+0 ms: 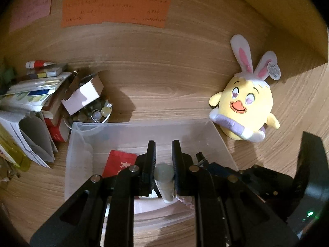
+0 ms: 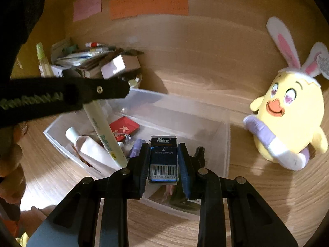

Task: Organize objects
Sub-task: 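Lower both items into the clear box and open both tools, then withdraw both open tools from the box toward the items on the desk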

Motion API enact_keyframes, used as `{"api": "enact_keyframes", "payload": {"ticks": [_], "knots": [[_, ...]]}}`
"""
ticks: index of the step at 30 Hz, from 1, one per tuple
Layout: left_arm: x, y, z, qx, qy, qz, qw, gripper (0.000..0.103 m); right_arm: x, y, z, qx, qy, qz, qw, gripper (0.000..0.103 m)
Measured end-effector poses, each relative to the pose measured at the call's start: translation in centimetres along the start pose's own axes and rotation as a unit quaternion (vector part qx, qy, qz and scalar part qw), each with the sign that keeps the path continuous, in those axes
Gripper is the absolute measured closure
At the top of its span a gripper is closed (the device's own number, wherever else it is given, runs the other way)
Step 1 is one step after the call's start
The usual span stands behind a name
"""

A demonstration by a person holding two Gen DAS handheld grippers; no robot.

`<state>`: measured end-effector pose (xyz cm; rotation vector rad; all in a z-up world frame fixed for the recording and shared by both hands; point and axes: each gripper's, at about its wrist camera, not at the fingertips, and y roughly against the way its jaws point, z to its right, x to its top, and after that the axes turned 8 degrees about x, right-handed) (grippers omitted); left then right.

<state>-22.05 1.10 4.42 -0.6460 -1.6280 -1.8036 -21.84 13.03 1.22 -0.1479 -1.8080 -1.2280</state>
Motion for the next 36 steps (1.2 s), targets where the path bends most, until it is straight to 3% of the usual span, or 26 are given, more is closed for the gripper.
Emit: {"api": "enact_keyframes", "payload": {"ticks": [5, 12, 21, 26, 30, 36], "knots": [[-0.2, -0.3, 0.0, 0.036, -0.012, -0.002, 0.9993, 0.086, -0.2, -0.8, 0.1, -0.002, 0.002, -0.012, 1.0, 0.078], [-0.9, -0.9, -1.2, 0.058, -0.011, -0.019, 0.9981, 0.082, -0.2, -1.0, 0.2, -0.008, -0.001, -0.019, 1.0, 0.078], [-2.0, 0.4, -1.7, 0.072, -0.016, -0.013, 0.9972, 0.062, -0.1, -0.6, -0.1, -0.015, 0.003, -0.021, 1.0, 0.074], [-2.5, 1.8, -1.8, 0.08, -0.022, -0.002, 0.9965, 0.048, -0.3, 0.8, -0.8, -0.022, 0.011, -0.008, 1.0, 0.059], [-3.2, 3.3, -2.1, 0.085, -0.029, 0.009, 0.9959, 0.042, -0.5, 2.1, -1.5, -0.025, 0.02, 0.005, 0.999, 0.047], [-4.7, 5.8, -2.7, 0.106, -0.03, 0.027, 0.9936, 0.019, -1.0, 3.9, -2.8, -0.019, 0.027, 0.01, 0.999, 0.034]]}}
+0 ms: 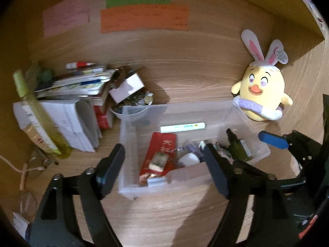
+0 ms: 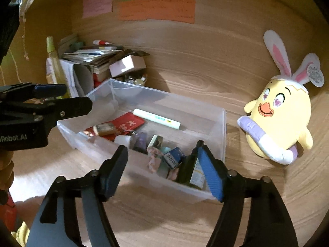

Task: Organize objects
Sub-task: 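Withdraw both open tools from the box toward the items on the desk, then grasp the pink-capped tube with the left tool while the right tool grasps the brown bead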

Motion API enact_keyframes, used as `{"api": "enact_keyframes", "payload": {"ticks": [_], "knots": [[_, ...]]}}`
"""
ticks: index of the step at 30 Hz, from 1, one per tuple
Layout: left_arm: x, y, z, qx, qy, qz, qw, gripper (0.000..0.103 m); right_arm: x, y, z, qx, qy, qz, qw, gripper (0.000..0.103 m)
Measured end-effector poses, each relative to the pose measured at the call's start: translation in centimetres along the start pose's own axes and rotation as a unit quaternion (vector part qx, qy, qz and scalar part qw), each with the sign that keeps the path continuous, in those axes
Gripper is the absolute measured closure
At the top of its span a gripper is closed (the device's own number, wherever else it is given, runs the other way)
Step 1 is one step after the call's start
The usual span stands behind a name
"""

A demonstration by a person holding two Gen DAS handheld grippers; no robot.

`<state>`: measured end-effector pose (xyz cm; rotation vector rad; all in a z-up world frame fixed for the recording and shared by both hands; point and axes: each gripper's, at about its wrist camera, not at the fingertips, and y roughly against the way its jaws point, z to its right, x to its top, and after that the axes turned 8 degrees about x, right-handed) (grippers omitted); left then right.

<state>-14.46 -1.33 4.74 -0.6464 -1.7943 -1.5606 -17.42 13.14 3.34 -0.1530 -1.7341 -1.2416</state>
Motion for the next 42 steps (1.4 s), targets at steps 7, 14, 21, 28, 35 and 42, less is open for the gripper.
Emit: {"api": "enact_keyframes", "payload": {"ticks": [7, 14, 21, 28, 35, 42], "knots": [[-2.3, 2.6, -1.2, 0.022, -0.013, 0.011, 0.9996, 0.009, -1.3, 2.4, -1.9, 0.013, 0.009, 0.012, 1.0, 0.029], [-5.9, 4.0, -2.5, 0.033, -0.031, -0.004, 0.9989, 0.007, -3.7, 3.7, -4.7, 0.049, 0.029, 0.008, 0.998, 0.024], [-10.2, 3.7, -3.5, 0.024, -0.042, -0.049, 0.9976, 0.007, -6.8, 3.5, -7.0, 0.064, 0.028, -0.016, 0.997, 0.024], [-13.8, 2.7, -2.9, -0.003, -0.069, -0.089, 0.9936, 0.007, -10.1, 3.9, -9.3, 0.076, 0.044, -0.031, 0.996, 0.024], [-15.2, 1.4, -2.1, -0.027, -0.081, -0.109, 0.9904, 0.015, -12.1, 3.2, -10.6, 0.114, 0.029, -0.058, 0.991, 0.027], [-15.1, 0.7, -2.6, -0.04, -0.072, -0.099, 0.9917, 0.051, -12.8, 1.4, -12.1, 0.14, 0.029, -0.085, 0.986, 0.05]]}}
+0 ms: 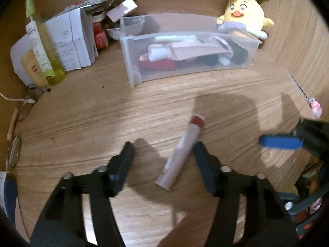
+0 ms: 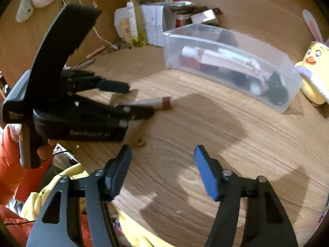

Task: Organize objects
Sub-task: 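Grasp the pink-capped tube with the left tool while the right tool grasps the brown bead, then lift the pink tube and brown bead and carry them over the clear box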

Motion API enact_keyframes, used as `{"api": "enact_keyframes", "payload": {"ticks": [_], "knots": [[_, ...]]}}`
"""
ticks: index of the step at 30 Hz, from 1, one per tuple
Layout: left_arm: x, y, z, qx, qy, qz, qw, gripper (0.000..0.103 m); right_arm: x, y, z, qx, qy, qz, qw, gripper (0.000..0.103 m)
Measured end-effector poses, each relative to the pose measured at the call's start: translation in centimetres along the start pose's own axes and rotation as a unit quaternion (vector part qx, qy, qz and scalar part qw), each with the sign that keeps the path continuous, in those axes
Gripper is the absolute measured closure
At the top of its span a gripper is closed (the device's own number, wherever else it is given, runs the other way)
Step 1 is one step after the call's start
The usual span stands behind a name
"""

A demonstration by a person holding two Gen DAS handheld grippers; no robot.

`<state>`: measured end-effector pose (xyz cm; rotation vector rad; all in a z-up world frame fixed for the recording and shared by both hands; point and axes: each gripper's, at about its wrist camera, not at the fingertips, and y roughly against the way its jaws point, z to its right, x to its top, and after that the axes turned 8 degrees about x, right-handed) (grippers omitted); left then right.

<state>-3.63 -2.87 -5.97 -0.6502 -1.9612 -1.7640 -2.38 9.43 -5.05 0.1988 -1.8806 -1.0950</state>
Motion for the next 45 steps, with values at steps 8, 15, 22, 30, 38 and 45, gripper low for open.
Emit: {"api": "enact_keyframes", "payload": {"ticks": [8, 15, 22, 30, 38, 45], "knots": [[0.0, -0.1, -1.5, 0.004, 0.018, 0.009, 0.9998, 0.089, 0.8, -1.4, -1.9, -0.008, 0.032, 0.001, 0.999, 0.083], [0.0, -0.3, -1.9, 0.005, 0.041, 0.014, 0.999, 0.089, 1.2, -1.1, -1.3, -0.022, 0.023, 0.01, 0.999, 0.091], [0.8, 0.9, -1.9, -0.009, 0.068, 0.028, 0.9973, 0.089, 2.6, 0.6, 1.6, -0.035, -0.01, 0.037, 0.999, 0.091], [2.7, 3.4, -0.7, -0.014, 0.067, 0.067, 0.9954, 0.089, 5.1, 3.3, 5.1, -0.068, -0.033, 0.082, 0.994, 0.091], [5.5, 5.0, 0.1, -0.02, 0.074, 0.102, 0.9918, 0.089, 7.1, 5.2, 7.2, -0.084, -0.027, 0.115, 0.989, 0.091], [8.1, 5.2, 0.2, -0.021, 0.082, 0.122, 0.989, 0.089, 8.6, 6.2, 8.9, -0.092, -0.029, 0.133, 0.986, 0.091]]}}
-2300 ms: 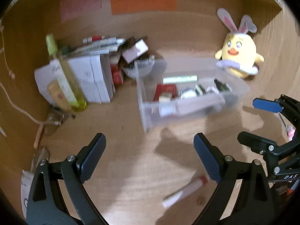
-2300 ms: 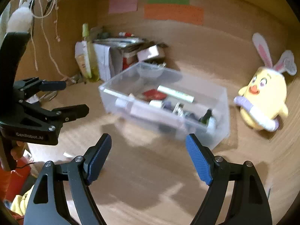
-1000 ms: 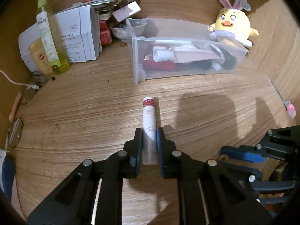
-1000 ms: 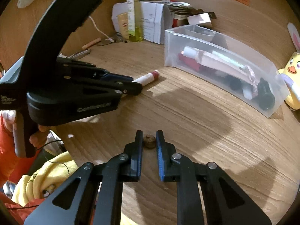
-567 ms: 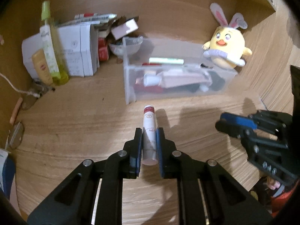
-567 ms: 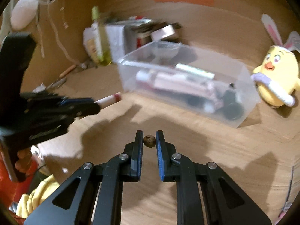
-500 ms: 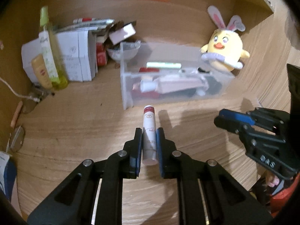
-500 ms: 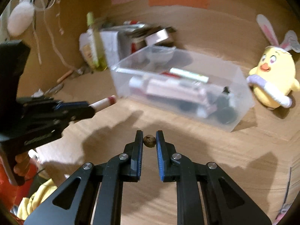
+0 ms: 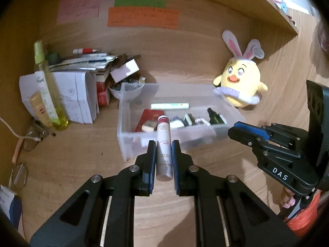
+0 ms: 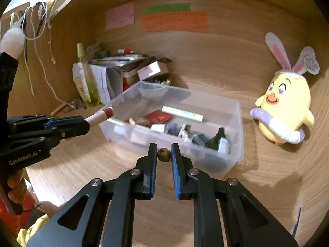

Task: Organize objects
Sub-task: 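Lift the pink tube and brown bead and carry them over the clear box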

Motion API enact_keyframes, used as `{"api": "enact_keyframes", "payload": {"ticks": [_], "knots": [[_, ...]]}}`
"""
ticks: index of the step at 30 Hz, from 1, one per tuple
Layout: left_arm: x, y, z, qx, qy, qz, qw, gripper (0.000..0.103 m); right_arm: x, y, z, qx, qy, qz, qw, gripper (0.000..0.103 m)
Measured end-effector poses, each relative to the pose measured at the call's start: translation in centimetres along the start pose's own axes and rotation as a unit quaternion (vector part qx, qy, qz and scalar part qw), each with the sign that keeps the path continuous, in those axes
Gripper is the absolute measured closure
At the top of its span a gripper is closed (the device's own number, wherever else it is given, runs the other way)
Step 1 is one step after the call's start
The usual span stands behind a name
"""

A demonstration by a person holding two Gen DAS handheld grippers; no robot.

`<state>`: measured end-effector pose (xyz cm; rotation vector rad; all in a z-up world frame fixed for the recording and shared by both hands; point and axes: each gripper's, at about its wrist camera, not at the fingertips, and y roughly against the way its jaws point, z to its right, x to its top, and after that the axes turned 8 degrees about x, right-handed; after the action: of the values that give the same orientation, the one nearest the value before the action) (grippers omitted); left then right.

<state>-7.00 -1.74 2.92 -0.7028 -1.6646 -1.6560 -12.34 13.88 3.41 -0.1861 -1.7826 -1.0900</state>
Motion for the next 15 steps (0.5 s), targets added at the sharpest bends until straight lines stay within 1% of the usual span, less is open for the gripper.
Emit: {"api": "enact_keyframes", "payload": {"ticks": [6, 15], "knots": [[1.6, -1.3, 0.6, 0.003, -0.005, 0.002, 1.0, 0.089, 1.5, -0.4, 1.4, -0.008, 0.001, 0.009, 1.0, 0.091], [3.5, -3.7, 0.7, 0.014, 0.001, -0.007, 0.9999, 0.089, 3.7, -2.0, 3.1, -0.021, 0.01, 0.009, 1.0, 0.091]]}}
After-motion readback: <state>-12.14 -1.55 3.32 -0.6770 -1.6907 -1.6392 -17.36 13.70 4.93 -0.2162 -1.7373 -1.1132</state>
